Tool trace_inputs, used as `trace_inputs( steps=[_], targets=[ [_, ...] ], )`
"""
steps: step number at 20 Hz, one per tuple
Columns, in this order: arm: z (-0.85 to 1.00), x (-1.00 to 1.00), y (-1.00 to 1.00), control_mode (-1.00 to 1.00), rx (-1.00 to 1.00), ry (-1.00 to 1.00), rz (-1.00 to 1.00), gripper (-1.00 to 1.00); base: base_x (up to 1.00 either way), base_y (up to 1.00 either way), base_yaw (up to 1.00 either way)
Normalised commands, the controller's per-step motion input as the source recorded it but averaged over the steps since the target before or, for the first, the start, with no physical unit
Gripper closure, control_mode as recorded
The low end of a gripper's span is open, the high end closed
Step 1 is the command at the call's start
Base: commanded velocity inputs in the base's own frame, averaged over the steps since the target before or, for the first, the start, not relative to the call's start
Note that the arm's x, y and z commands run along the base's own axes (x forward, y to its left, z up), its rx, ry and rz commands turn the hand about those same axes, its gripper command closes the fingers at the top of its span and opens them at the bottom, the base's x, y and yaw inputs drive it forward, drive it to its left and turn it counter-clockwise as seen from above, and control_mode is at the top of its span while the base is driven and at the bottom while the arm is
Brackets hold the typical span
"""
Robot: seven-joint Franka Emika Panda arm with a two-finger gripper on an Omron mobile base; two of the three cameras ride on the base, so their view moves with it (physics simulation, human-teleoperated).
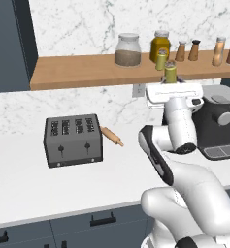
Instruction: Put the shaker and condiment bottle from the counter next to their counterparts in the cabinet.
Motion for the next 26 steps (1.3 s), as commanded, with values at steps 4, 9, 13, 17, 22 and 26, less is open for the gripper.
trace_inputs(
  steps=[4, 9, 13, 17, 22, 26],
  targets=[
    [0.00, 0.28, 0.00, -1.00, 0.00, -0.21, 0.00, 1.00, 0.00, 0.00, 0.00],
    [0.09, 0.14, 0.00, -1.00, 0.00, -0.12, 0.00, 1.00, 0.00, 0.00, 0.00],
    [0.07, 0.15, 0.00, -1.00, 0.00, -0.05, 0.00, 1.00, 0.00, 0.00, 0.00],
    [-0.05, 0.29, 0.00, -1.00, 0.00, -0.02, 0.00, 1.00, 0.00, 0.00, 0.00],
    [-0.37, 0.48, 0.01, -1.00, 0.00, -0.04, 0.00, 1.00, 0.00, 0.00, 0.00],
    [-0.51, 0.45, 0.00, -1.00, 0.00, -0.05, 0.00, 1.00, 0.00, 0.00, 0.00]
  ],
)
